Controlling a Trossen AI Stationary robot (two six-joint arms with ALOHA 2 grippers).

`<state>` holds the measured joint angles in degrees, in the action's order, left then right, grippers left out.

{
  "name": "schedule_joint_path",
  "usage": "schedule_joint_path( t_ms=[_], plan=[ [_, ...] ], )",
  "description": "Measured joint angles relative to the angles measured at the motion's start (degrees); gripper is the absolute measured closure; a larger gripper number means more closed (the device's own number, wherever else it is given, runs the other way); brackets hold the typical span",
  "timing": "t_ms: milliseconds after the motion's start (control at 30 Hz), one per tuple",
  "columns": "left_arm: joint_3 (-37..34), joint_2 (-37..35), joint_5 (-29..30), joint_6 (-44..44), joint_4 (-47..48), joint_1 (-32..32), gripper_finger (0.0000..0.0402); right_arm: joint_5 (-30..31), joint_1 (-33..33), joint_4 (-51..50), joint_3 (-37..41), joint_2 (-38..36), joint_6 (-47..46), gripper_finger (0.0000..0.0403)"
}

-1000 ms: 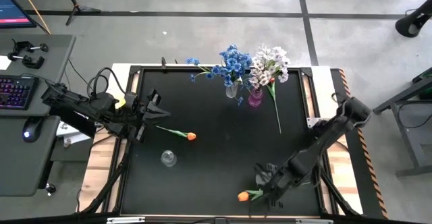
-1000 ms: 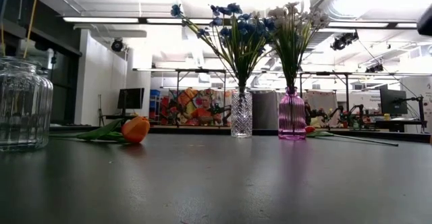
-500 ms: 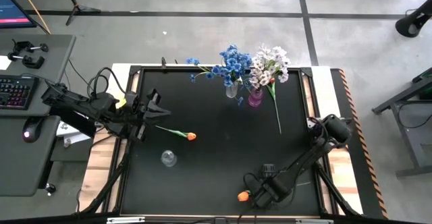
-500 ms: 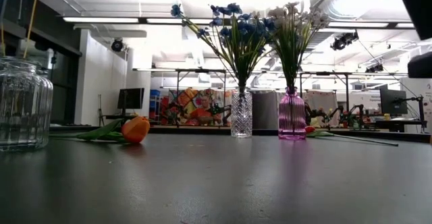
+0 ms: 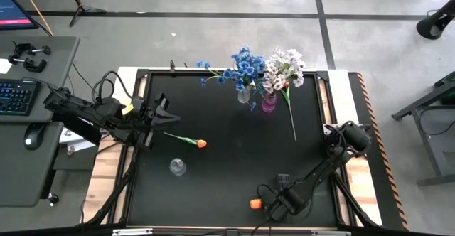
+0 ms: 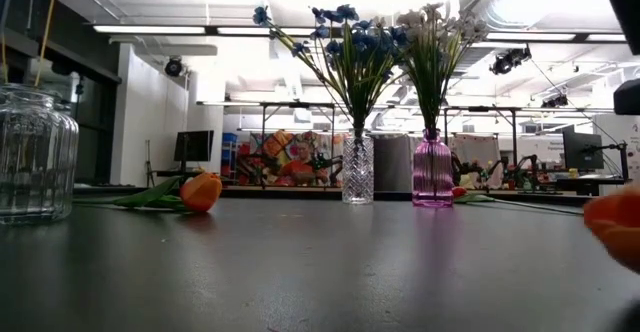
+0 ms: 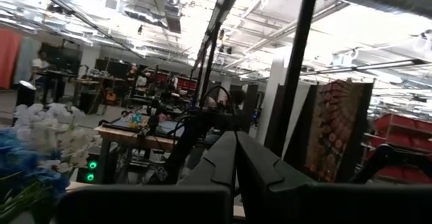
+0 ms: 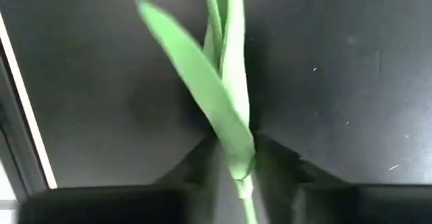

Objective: Sort flowers into vase by color
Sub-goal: Put the bottom right orange flowers into the bottom transparent vase

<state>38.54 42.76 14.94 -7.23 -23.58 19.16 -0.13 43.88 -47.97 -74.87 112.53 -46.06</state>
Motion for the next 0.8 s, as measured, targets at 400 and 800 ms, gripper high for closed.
schedule_joint_path(
  t_ms=[400,800],
  plan=[
    [0.1,0.0,3.5,5.4,-8.4,0.0,0.0402,18.0,-7.2,-3.1,-10.7,-3.5,3.5,0.0398],
    [0.1,0.0,-8.2,6.5,-25.5,0.1,0.0402,20.8,-26.6,71.0,-8.3,-0.1,26.4,0.0402]
  ],
)
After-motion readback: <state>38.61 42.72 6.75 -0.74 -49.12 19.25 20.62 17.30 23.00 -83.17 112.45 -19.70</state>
